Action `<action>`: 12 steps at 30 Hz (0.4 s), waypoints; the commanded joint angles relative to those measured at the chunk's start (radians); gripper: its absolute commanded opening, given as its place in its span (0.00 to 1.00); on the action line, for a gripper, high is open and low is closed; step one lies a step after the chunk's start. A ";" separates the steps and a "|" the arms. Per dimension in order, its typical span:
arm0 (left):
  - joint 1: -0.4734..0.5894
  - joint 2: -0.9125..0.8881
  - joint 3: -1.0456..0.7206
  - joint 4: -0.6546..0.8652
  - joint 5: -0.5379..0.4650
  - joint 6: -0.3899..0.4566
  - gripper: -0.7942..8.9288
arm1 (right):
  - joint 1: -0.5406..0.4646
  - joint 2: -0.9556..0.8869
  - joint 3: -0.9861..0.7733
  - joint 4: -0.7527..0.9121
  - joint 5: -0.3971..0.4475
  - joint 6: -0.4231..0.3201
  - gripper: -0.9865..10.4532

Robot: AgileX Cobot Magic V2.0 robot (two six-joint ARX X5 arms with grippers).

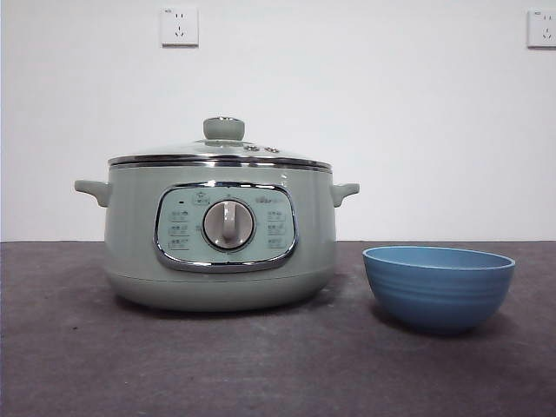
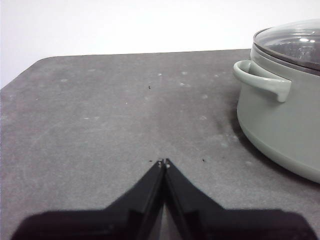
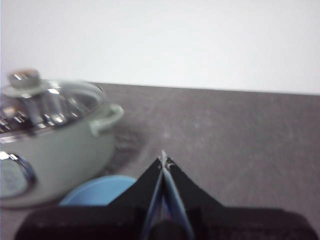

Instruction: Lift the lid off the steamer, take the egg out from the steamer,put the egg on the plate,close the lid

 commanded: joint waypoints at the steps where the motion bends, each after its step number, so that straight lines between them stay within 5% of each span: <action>1: 0.000 -0.002 -0.014 0.005 0.000 -0.009 0.08 | -0.002 -0.037 -0.075 0.017 0.012 0.021 0.09; 12: 0.000 -0.002 -0.014 0.004 0.000 -0.009 0.08 | -0.002 -0.121 -0.197 -0.013 0.010 0.047 0.09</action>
